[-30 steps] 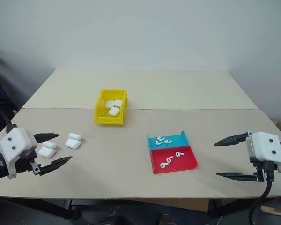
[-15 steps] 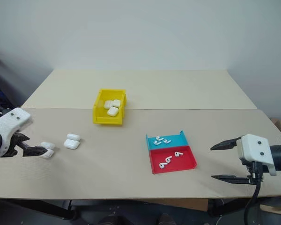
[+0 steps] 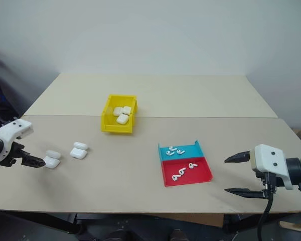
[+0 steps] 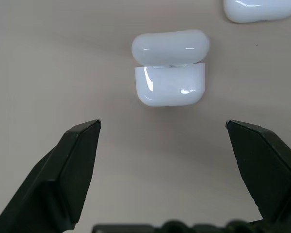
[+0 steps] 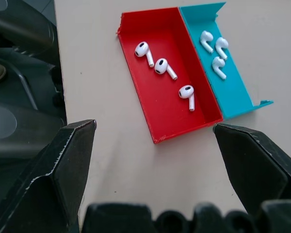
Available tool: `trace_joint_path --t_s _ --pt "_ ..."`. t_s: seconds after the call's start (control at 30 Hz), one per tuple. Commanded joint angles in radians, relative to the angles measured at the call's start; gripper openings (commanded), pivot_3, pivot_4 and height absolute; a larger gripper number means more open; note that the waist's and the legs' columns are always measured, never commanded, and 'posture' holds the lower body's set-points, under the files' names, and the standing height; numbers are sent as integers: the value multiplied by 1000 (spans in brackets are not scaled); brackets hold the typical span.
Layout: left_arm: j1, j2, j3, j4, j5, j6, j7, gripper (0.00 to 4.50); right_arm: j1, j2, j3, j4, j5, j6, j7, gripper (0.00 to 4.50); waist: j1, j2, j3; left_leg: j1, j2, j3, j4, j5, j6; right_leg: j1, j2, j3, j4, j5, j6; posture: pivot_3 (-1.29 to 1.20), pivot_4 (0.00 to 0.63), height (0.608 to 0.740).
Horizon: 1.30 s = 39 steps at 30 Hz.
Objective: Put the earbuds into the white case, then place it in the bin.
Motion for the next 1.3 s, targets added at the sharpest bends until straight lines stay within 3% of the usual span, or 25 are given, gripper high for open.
trace_joint_path --t_s 0.03,0.33,0.97,1.3 --pt "-64 -15 -62 87 77 -32 -63 4500 2 4 -12 -18 -7 -3 -14 4468 2 0 0 0 0 0 0 0 0 0 0 0 0 0 0 0 150 740" --pt "-173 -125 -163 235 202 -72 -138 4500 15 15 -6 -35 -26 7 -40 4468 5 -1 0 -2 0 -1 1 0 0 0 0 -1 0 0 1 0 150 740" --pt "-276 -299 -176 494 354 -191 -198 4500 23 8 7 -45 -39 13 -72 4468 8 -2 0 -3 -1 -3 2 0 0 0 0 -1 0 1 1 0 150 740" --pt "-269 -311 -191 502 427 -213 -253 4500 58 9 -21 -68 -50 34 -79 4468 6 -2 0 -3 -1 -3 2 0 0 0 0 -1 0 1 1 0 150 740"
